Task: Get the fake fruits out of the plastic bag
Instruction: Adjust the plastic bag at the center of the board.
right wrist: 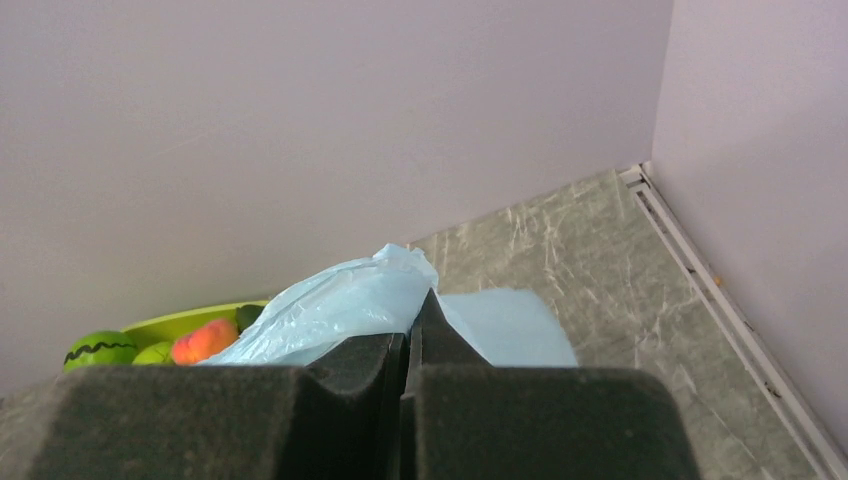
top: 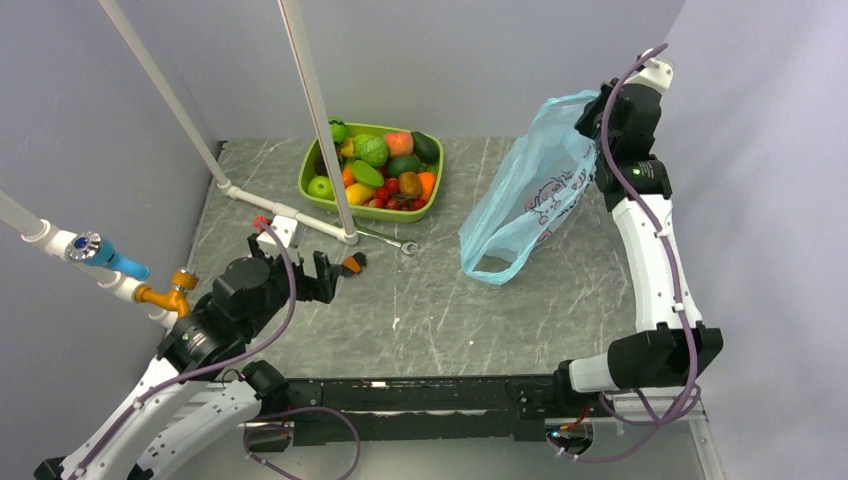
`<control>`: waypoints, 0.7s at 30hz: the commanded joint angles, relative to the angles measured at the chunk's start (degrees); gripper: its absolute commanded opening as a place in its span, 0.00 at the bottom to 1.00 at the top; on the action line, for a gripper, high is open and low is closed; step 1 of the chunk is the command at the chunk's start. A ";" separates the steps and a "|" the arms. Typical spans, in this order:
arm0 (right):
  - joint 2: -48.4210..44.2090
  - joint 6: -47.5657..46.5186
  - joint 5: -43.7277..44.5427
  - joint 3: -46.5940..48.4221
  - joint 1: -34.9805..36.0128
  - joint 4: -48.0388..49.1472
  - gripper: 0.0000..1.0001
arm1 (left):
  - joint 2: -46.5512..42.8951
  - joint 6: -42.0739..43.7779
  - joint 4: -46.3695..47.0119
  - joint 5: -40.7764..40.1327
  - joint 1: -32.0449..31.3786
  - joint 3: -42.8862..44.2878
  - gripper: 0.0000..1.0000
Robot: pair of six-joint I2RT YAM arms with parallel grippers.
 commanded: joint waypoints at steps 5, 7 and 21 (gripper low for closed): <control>6.54 2.73 -10.19 -5.82 -9.95 -7.35 0.50 | -7.21 -3.41 -1.55 0.78 0.26 -0.68 0.99; 6.39 2.60 -8.23 -8.54 -9.93 -9.47 0.66 | -8.13 -3.85 -1.81 1.08 0.23 -0.60 0.99; -14.22 3.17 21.42 -19.81 0.57 -21.83 0.99 | -9.32 -6.24 -1.37 4.98 0.21 0.53 0.99</control>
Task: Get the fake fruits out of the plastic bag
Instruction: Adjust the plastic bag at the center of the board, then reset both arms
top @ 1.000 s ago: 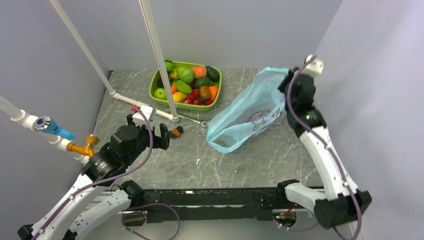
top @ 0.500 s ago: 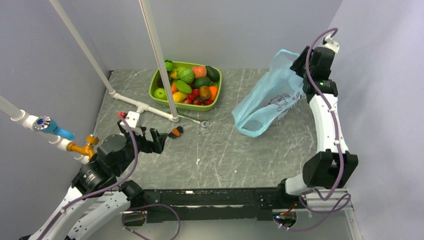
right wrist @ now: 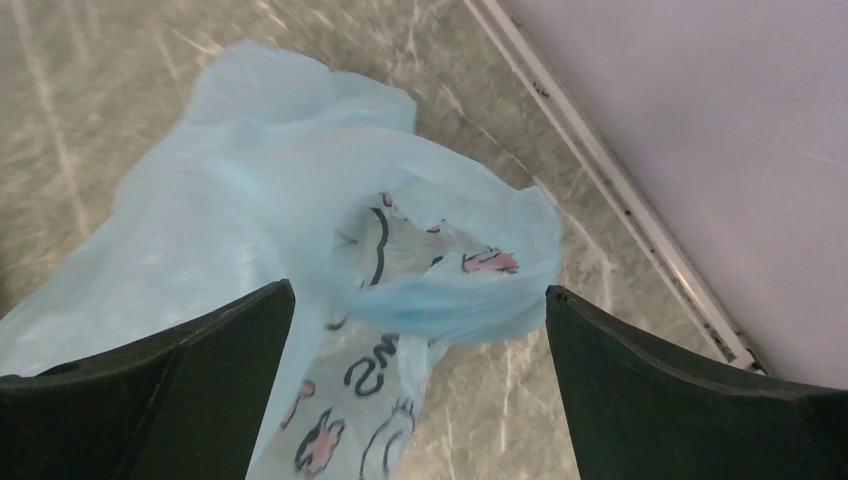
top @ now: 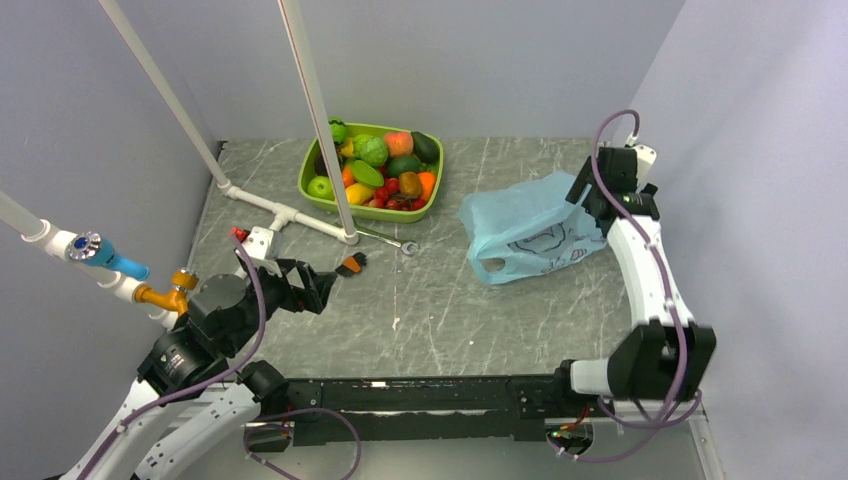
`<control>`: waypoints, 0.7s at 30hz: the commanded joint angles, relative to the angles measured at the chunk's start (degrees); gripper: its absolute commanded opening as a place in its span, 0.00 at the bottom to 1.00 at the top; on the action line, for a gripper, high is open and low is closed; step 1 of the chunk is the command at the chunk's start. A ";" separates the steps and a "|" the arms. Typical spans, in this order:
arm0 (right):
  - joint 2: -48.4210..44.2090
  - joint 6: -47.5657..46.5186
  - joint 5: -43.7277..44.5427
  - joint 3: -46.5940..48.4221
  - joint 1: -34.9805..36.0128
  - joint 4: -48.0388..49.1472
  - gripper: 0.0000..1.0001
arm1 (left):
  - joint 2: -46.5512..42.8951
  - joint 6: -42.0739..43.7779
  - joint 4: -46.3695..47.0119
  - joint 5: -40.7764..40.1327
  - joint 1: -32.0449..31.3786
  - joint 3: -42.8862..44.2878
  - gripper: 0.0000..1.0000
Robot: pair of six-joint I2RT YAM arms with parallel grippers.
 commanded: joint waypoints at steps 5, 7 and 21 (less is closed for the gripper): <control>-13.23 3.01 1.53 3.44 8.52 -9.65 0.99 | -0.48 -0.25 0.79 0.80 0.16 2.45 0.99; -16.95 1.08 -7.79 1.62 8.65 -8.63 0.99 | -0.67 0.28 0.68 0.03 0.19 3.42 0.99; -45.23 -2.29 -15.87 -6.07 8.59 -3.50 1.00 | -4.60 6.15 2.93 -1.60 0.16 14.69 0.99</control>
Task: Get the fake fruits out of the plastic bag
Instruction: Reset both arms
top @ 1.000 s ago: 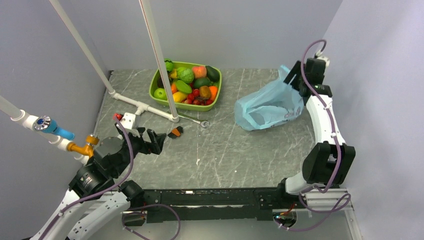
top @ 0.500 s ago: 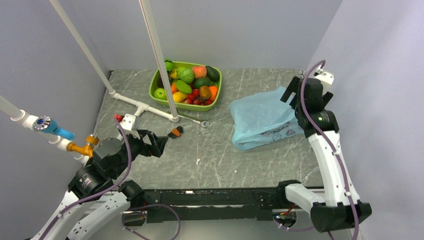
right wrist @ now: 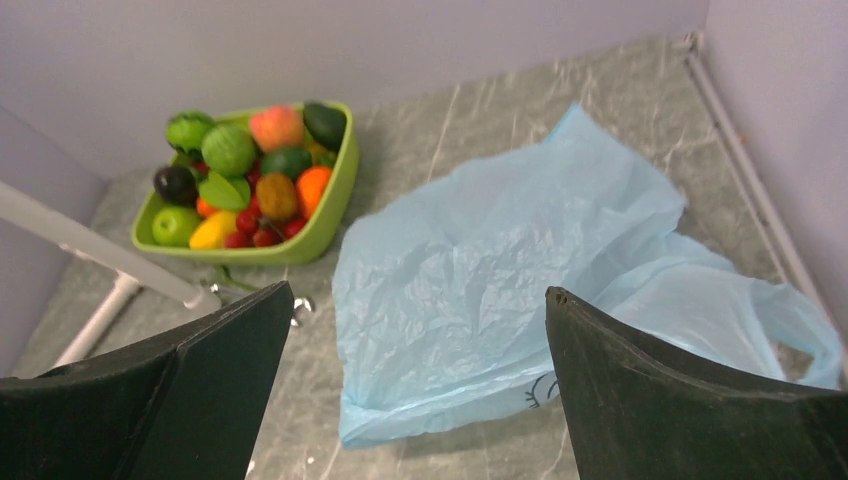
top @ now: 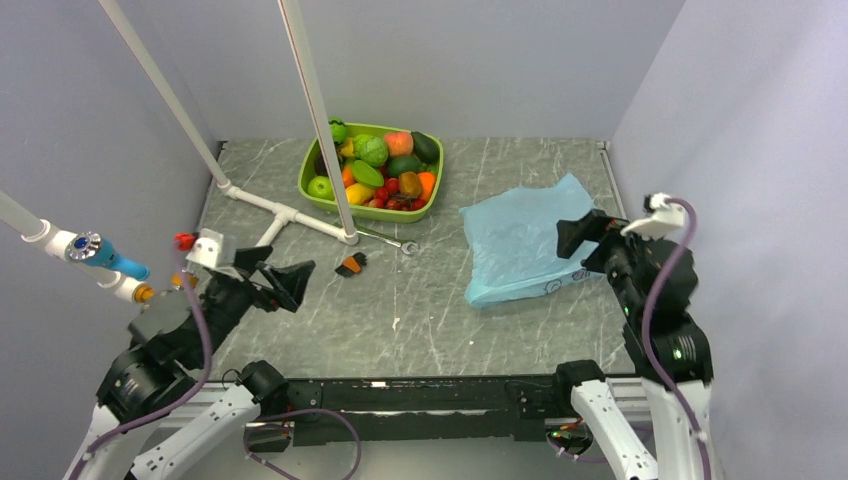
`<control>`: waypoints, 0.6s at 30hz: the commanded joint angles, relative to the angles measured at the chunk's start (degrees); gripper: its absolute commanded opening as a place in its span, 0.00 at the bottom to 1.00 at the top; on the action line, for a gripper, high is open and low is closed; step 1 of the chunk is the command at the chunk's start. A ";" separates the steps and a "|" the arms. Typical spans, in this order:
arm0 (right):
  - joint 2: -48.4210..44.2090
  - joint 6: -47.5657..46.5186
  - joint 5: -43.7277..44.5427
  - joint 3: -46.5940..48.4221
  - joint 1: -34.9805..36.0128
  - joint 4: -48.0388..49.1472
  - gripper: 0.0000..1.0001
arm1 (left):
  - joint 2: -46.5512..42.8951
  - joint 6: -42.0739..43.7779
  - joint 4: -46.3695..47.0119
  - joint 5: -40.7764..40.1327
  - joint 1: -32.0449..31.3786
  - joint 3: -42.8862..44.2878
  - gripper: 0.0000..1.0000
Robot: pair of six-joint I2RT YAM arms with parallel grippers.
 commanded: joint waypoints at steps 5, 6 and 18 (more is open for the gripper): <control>-7.46 1.29 11.41 1.55 0.06 -2.61 1.00 | -1.37 3.74 2.35 -0.81 0.21 7.51 0.99; -8.03 1.44 12.03 1.84 0.04 -3.00 1.00 | -1.42 3.77 2.22 -0.90 0.18 7.88 1.00; -8.82 2.01 16.24 5.76 0.07 -5.23 1.00 | -2.27 3.88 1.96 -1.43 0.19 8.12 0.99</control>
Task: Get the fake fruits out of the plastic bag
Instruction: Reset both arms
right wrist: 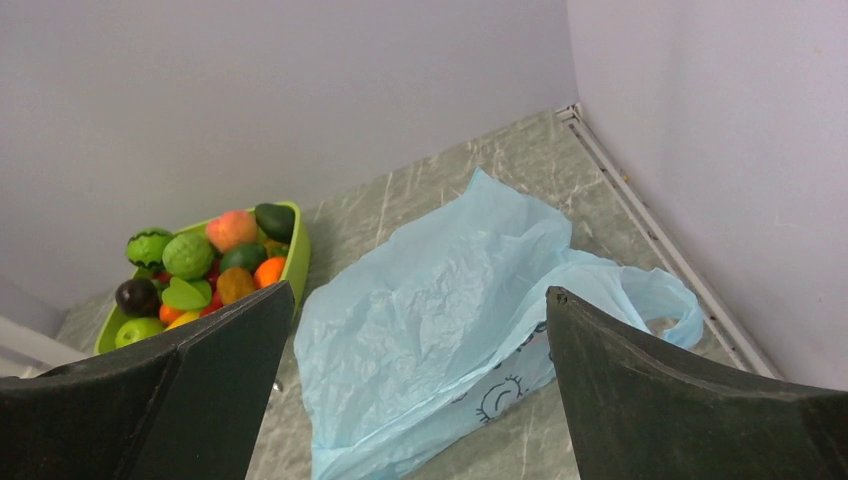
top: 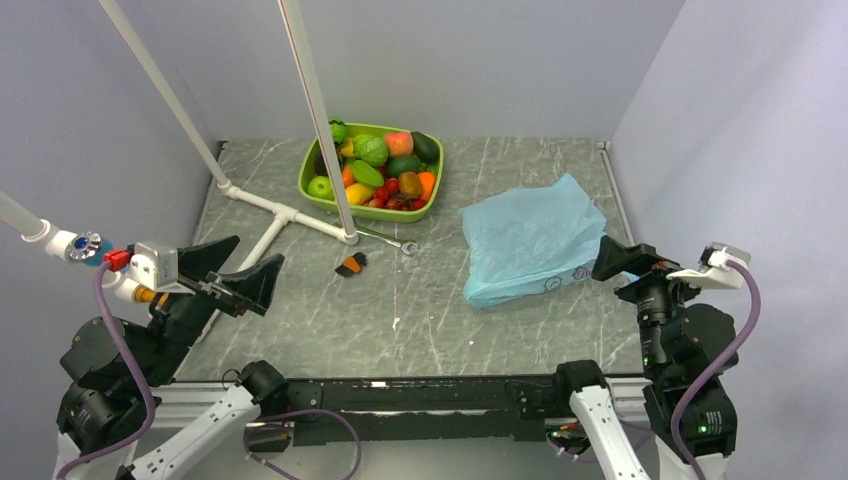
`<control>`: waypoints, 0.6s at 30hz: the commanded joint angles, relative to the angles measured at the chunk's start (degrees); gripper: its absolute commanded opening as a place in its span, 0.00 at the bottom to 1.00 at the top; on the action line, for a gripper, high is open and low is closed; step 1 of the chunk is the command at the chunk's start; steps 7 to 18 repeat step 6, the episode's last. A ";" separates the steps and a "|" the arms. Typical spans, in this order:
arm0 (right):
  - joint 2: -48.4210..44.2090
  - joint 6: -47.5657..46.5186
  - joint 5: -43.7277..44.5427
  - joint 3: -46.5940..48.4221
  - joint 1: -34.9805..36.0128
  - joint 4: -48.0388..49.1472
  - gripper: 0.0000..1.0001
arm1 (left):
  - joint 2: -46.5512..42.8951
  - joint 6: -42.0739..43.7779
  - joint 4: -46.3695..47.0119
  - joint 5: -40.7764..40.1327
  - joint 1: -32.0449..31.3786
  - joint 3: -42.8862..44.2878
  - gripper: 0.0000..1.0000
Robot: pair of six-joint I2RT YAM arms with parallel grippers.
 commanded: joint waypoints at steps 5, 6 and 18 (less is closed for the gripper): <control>0.05 0.58 3.14 1.69 0.10 -1.10 1.00 | -0.64 0.77 0.59 -1.03 0.18 0.84 0.99; -0.31 0.28 3.13 1.72 0.03 -0.95 1.00 | -0.58 0.72 0.34 -0.99 0.19 0.88 0.99; -0.31 0.28 3.13 1.72 0.03 -0.95 1.00 | -0.58 0.72 0.34 -0.99 0.19 0.88 0.99</control>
